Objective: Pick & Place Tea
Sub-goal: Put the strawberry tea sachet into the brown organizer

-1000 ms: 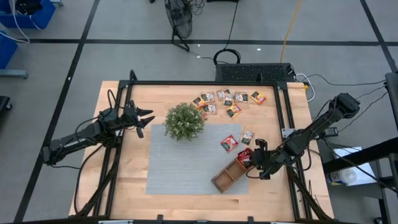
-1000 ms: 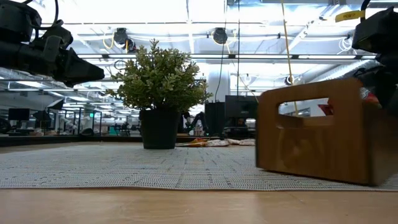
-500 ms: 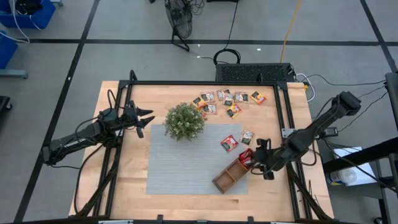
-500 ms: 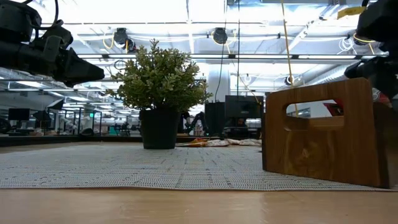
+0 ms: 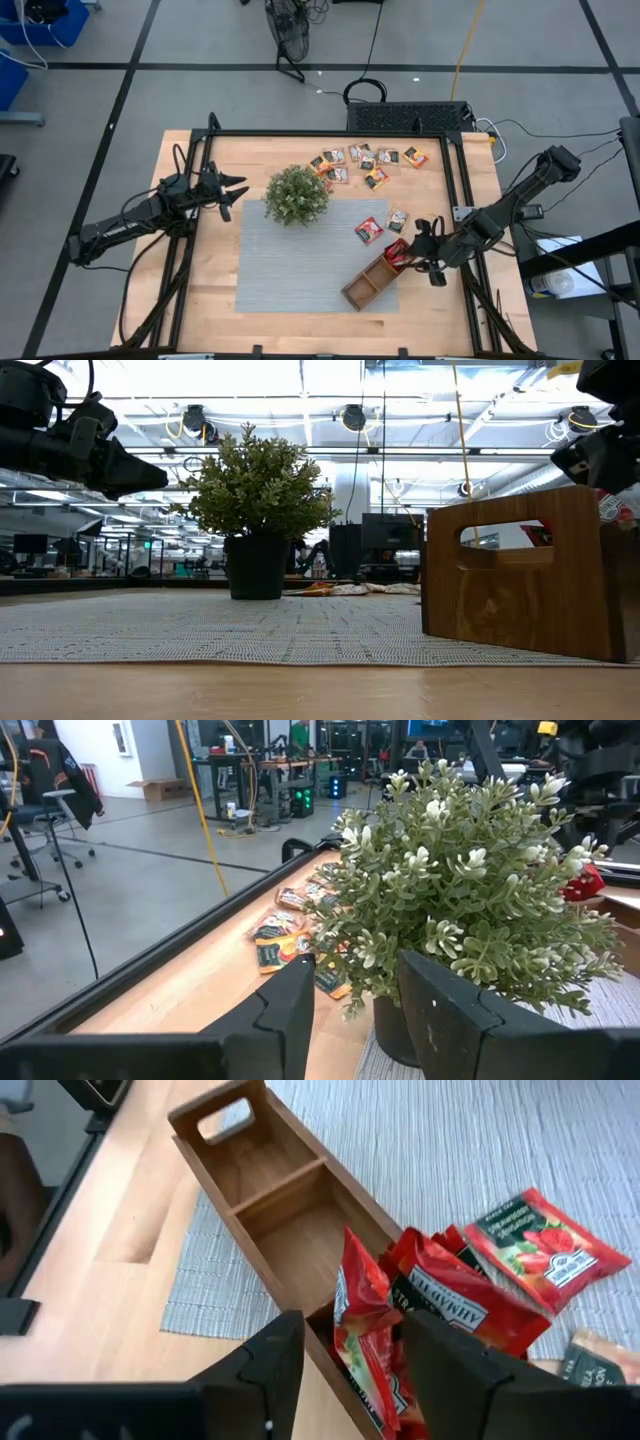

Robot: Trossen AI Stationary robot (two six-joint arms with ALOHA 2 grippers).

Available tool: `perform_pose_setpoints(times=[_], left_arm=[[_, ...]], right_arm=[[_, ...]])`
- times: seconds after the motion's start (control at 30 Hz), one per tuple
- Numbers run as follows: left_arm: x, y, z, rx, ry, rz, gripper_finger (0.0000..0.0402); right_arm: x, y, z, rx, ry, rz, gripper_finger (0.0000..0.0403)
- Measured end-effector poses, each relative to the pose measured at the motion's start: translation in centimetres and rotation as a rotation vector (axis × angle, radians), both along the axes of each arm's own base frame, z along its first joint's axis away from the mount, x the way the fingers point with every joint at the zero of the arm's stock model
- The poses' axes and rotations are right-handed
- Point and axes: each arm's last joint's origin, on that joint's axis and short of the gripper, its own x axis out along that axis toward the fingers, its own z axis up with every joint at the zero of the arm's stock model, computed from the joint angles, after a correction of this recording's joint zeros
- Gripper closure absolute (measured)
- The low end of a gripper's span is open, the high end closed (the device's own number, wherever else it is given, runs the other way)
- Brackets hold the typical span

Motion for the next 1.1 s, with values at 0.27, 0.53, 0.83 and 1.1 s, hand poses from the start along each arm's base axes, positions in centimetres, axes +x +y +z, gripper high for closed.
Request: perform_pose_setpoints(times=[0.27,0.53,0.83,1.1], left_arm=[[0.0,0.0,0.0,0.000,0.000,0.000,0.0254],[0.0,0.0,0.0,0.000,0.000,0.000,0.0254],[0.0,0.0,0.0,0.000,0.001,0.000,0.0254],[0.0,0.0,0.0,0.000,0.000,0.000,0.0254]], right_arm=[[0.4,0.2,1.5,0.026,-0.168,0.037,0.0258],[1.7,2.1,4.5,0.434,-0.465,0.218,0.0265],[5.3,4.8,5.8,0.018,-0.347,0.308,0.0327],[6.6,5.2,3.4,-0.325,0.288,0.094,0.0400]])
